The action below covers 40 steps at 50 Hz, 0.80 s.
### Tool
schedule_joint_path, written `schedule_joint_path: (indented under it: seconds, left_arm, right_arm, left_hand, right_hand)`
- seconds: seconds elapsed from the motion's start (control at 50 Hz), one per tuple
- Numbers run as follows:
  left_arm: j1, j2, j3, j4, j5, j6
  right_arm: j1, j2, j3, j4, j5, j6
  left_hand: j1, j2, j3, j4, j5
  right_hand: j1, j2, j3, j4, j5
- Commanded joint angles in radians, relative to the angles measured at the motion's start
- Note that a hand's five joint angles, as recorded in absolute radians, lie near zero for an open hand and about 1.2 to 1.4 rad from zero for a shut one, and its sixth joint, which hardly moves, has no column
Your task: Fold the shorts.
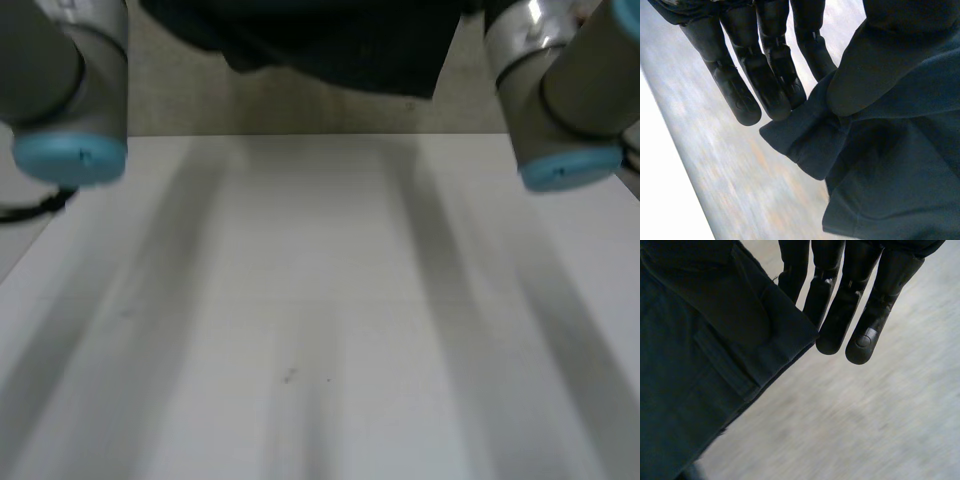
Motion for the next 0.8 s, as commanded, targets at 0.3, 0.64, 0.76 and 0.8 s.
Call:
schedule_joint_path:
  seconds: [0.3,0.64,0.76,0.8]
  left_arm:
    - [-0.02,-0.101,-0.694,-0.056,0.001,0.082]
    - [-0.019,0.195,-1.006,-0.206,0.009,0.273]
    - [-0.042,0.275,-1.092,-0.319,0.01,0.292]
    - [-0.056,0.286,-1.102,-0.35,0.015,0.29]
  right_arm:
    - [0.015,0.154,0.39,0.402,-0.044,-0.125]
    - [0.015,-0.145,0.754,0.503,-0.049,-0.224]
    - [0.014,-0.226,0.866,0.626,-0.043,-0.323]
    - [0.015,-0.246,0.897,0.641,-0.043,-0.343]
  left_hand:
    - [0.268,0.197,0.204,0.2,0.242]
    - [0.268,0.197,0.204,0.2,0.242]
    - [0.268,0.197,0.204,0.2,0.242]
    - [0.268,0.197,0.204,0.2,0.242]
  right_hand:
    - [0.447,0.213,0.211,0.204,0.229]
    - [0.447,0.213,0.211,0.204,0.229]
    - [0.447,0.213,0.211,0.204,0.229]
    - [0.447,0.213,0.211,0.204,0.229]
